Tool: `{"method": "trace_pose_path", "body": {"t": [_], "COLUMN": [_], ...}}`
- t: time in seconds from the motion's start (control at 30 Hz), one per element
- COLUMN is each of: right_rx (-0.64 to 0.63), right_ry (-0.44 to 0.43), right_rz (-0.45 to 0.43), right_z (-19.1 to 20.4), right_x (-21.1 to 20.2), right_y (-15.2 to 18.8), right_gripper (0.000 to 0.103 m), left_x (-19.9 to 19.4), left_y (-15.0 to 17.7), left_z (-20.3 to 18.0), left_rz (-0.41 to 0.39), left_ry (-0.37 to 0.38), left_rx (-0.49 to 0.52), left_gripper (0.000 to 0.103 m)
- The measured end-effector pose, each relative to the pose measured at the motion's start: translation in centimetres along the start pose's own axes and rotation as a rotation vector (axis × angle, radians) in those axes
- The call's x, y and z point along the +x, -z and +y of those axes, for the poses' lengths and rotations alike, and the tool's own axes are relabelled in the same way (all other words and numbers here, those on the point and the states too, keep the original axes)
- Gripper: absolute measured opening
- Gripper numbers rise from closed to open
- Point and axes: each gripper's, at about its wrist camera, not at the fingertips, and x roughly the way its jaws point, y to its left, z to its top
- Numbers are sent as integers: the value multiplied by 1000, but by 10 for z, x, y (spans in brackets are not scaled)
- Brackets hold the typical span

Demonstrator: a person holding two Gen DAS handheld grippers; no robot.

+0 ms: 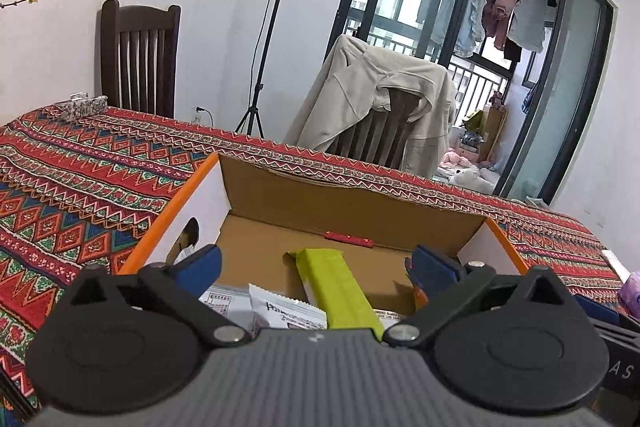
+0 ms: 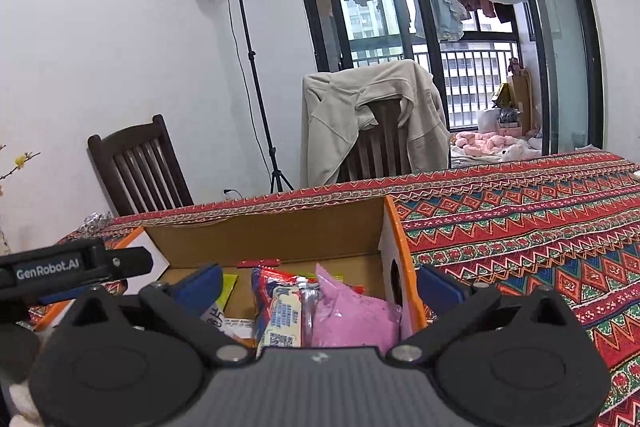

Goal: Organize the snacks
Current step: 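Lower both held packets into the cardboard box and open both grippers, then move both open grippers back from the box toward the snack pile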

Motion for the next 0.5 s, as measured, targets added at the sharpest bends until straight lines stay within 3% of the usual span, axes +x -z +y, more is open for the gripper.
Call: {"method": "trace_pose_path", "body": {"t": [0.33, 0.5], "right_rx": [6, -7], "right_ry": [-11, -33], "right_rz": [-6, -32], "right_z": [0, 3], "right_x": [-12, -29], "right_y": [-8, -12], "right_gripper": [103, 103], "left_x": [-27, -44], "left_y": [-12, -14], "left_z": [-4, 0], "left_rz": [-37, -15], "left_ry": [-38, -38], "left_rx": [4, 15], "left_gripper": [103, 103]}}
